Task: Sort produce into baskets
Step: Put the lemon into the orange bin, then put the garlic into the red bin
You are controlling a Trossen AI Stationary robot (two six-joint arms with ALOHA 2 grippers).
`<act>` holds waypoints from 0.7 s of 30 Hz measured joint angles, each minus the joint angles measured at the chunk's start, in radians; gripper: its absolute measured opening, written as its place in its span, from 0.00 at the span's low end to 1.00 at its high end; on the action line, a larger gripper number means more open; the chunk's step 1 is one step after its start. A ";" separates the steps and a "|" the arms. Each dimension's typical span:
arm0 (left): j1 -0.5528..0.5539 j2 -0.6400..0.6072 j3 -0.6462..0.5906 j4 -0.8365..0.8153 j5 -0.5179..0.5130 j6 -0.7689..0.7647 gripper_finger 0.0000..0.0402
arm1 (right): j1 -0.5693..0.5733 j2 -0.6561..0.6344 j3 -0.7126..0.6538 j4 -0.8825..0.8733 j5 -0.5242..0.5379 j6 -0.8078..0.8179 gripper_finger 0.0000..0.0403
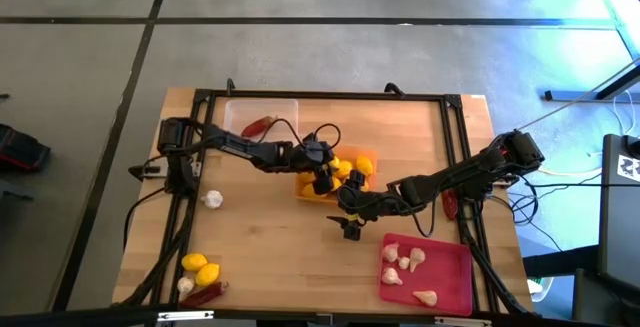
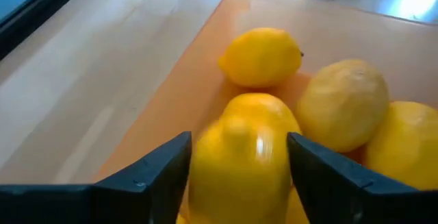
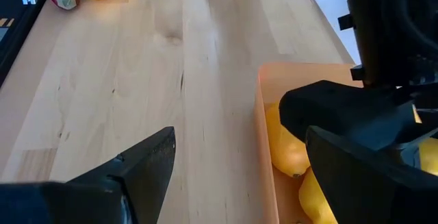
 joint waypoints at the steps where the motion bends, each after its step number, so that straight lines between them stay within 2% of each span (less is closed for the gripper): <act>1: 0.003 -0.002 0.000 -0.002 0.000 0.001 0.60 | 0.000 0.000 0.000 0.000 0.000 0.000 0.79; 5: 0.005 -0.022 0.000 -0.016 0.000 0.002 0.66 | 0.000 0.000 0.000 -0.003 0.000 0.003 0.79; 9: 0.001 -0.088 0.000 -0.089 0.001 0.017 0.67 | 0.000 0.000 0.000 -0.006 0.000 0.004 0.79; 14: -0.011 -0.208 0.001 -0.248 -0.004 0.039 0.66 | 0.000 0.000 0.000 -0.005 0.000 0.004 0.79; 21: -0.059 -0.390 0.000 -0.563 -0.012 0.016 0.66 | 0.000 0.000 0.000 -0.015 0.000 0.004 0.79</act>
